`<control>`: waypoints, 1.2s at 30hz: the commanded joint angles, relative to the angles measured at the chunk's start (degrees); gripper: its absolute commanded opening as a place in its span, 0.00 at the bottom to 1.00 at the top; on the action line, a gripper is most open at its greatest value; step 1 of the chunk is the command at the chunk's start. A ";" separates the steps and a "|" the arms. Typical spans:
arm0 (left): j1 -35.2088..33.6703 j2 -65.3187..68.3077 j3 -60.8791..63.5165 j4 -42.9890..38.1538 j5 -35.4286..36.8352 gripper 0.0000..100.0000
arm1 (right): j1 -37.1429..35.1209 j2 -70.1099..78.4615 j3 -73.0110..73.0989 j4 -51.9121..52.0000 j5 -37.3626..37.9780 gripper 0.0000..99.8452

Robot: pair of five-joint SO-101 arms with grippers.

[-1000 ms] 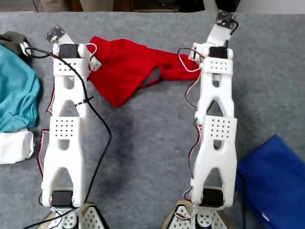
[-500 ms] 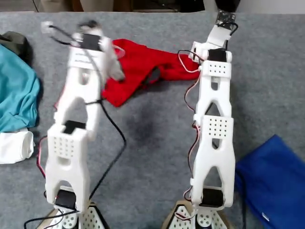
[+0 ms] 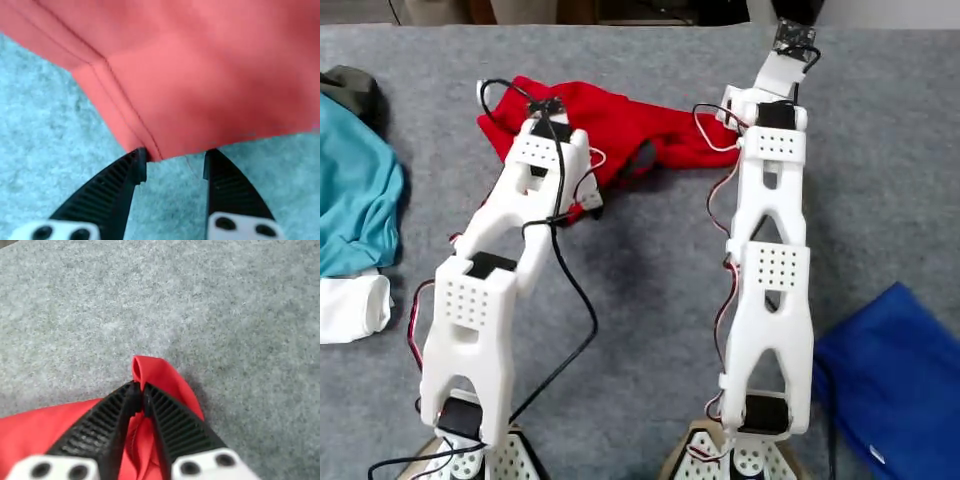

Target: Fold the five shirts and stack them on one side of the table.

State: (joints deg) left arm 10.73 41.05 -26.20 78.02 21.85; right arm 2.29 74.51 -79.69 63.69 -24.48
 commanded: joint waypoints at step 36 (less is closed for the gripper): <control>-11.78 3.38 -14.51 2.29 1.41 0.02 | 0.75 -0.57 -3.47 1.76 -0.70 0.01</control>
State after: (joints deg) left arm 0.09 44.84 -36.40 79.69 22.73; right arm 2.29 74.51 -79.69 65.27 -24.48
